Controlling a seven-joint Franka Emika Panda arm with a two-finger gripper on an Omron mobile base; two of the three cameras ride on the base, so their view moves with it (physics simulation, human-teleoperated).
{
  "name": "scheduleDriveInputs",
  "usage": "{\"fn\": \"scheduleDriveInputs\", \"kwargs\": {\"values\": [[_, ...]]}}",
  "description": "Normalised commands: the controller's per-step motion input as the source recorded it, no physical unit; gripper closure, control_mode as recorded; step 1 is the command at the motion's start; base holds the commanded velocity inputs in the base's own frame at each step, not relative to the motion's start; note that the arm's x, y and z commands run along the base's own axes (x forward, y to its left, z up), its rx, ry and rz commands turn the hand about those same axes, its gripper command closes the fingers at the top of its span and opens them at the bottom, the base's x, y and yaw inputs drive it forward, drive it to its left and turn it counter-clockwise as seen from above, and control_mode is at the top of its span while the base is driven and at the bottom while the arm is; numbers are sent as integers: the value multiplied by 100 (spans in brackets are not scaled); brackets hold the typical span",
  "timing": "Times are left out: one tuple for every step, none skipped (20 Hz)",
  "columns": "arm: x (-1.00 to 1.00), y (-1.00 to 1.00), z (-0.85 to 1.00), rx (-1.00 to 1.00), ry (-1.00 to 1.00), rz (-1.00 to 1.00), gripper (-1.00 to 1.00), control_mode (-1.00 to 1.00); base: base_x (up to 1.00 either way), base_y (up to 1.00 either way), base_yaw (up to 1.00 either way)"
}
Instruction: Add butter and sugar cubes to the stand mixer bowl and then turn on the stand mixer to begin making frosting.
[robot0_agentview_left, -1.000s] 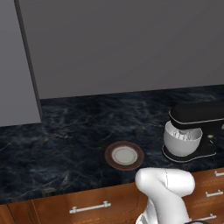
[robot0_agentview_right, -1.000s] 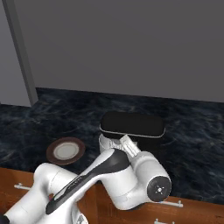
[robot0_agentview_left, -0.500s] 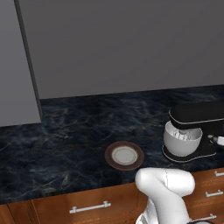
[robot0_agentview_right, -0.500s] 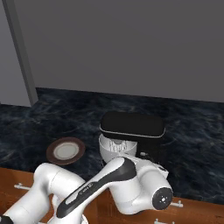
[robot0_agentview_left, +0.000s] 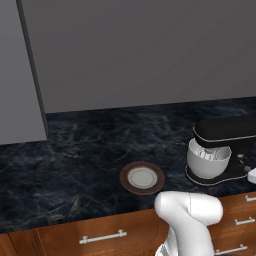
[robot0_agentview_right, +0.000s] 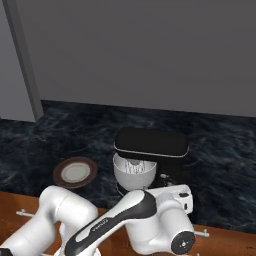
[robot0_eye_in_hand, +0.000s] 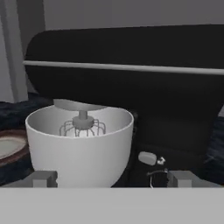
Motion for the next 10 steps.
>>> {"fn": "scheduleDriveInputs", "kwargs": {"values": [[3,0,-30,-40,-19,1,-100,-100,0,0,0],[4,0,-32,-42,-19,0,-100,-100,0,0,0],[4,0,-32,-41,-19,0,-100,-100,0,0,0],[5,0,-33,-41,-18,0,-100,-100,0,0,0],[16,0,-37,-39,-14,0,-100,-100,0,0,0],[20,2,-37,-39,-10,0,-100,-100,0,0,0],[26,0,-34,-37,-9,0,-100,-100,0,0,0],[38,0,-35,-34,-6,0,-100,-100,0,0,0],[47,0,-33,-32,-2,0,-100,-100,0,0,0],[53,0,-36,-30,0,0,-100,-100,0,0,0]]}}
